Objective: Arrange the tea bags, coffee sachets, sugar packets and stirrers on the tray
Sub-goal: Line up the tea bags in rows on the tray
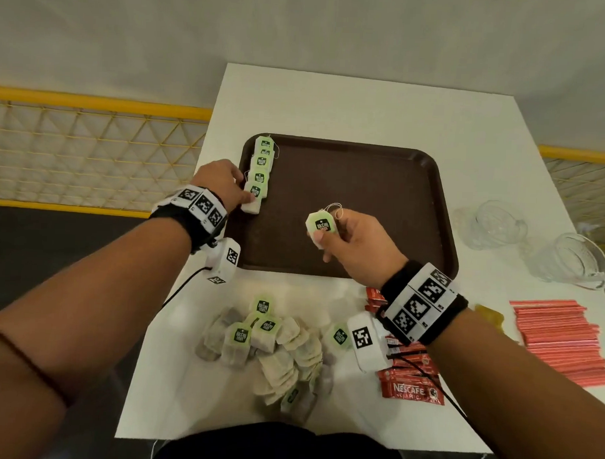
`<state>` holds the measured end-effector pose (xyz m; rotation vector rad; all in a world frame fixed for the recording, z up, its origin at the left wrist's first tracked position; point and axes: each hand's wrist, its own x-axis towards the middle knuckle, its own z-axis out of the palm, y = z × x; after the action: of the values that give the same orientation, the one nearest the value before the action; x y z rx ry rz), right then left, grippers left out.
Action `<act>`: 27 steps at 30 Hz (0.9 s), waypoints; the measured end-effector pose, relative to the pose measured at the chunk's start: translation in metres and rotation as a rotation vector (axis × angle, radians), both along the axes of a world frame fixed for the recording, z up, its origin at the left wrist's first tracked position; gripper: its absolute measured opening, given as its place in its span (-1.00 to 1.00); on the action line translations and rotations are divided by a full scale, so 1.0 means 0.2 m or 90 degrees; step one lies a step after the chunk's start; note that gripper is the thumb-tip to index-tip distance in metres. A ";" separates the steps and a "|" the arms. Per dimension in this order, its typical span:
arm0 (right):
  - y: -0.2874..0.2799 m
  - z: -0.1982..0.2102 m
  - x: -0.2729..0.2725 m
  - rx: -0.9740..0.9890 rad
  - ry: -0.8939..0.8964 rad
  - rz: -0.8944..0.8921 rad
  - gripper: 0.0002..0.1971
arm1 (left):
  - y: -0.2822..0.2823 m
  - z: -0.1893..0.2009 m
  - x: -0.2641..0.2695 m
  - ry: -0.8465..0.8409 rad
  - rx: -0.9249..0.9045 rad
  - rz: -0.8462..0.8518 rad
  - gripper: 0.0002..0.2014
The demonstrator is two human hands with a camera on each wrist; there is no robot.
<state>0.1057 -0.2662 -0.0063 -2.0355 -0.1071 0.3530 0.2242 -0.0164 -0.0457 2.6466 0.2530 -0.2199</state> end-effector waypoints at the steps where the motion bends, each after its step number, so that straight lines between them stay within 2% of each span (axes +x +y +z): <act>1: 0.00 0.00 0.00 0.005 -0.001 -0.016 -0.89 | -0.01 -0.01 0.02 -0.001 0.013 -0.004 -0.59; 4: 0.01 -0.02 0.00 0.055 0.035 -0.072 -0.91 | -0.04 -0.02 0.06 -0.003 0.033 -0.012 -0.62; 9: 0.04 -0.04 0.02 0.132 0.071 -0.091 -0.86 | -0.05 -0.02 0.07 0.007 0.057 -0.033 -0.62; 12: 0.07 -0.04 0.03 0.138 0.076 -0.084 -0.86 | -0.04 0.02 0.05 -0.052 0.054 -0.054 -0.63; 13: 0.08 -0.05 0.03 0.137 0.075 -0.082 -0.88 | -0.04 0.05 0.02 -0.087 0.031 -0.074 -0.65; 15: 0.11 -0.05 0.04 0.137 0.074 -0.078 -0.92 | -0.06 0.12 -0.05 -0.114 -0.089 -0.133 -0.70; 17: 0.14 -0.05 0.05 0.144 0.074 -0.080 -0.94 | -0.08 0.21 -0.15 -0.082 -0.230 -0.233 -0.72; 18: 0.15 -0.05 0.06 0.148 0.074 -0.080 -0.94 | -0.10 0.24 -0.20 -0.064 -0.266 -0.290 -0.75; 20: 0.17 -0.06 0.06 0.155 0.068 -0.074 -0.93 | -0.11 0.26 -0.26 -0.056 -0.269 -0.376 -0.83; 22: 0.18 -0.05 0.06 0.156 0.067 -0.071 -0.91 | -0.12 0.25 -0.29 -0.082 -0.257 -0.412 -0.88; 24: 0.17 -0.05 0.05 0.136 0.065 -0.065 -0.86 | -0.12 0.24 -0.29 -0.103 -0.258 -0.406 -0.92; 27: 0.12 -0.05 0.02 0.037 0.061 -0.033 -0.82 | -0.10 0.23 -0.25 -0.107 -0.268 -0.340 -0.92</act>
<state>0.1100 -0.2414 -0.0154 -1.9568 -0.0052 0.4090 0.1745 -0.0365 -0.0005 2.2405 -0.5092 -0.1920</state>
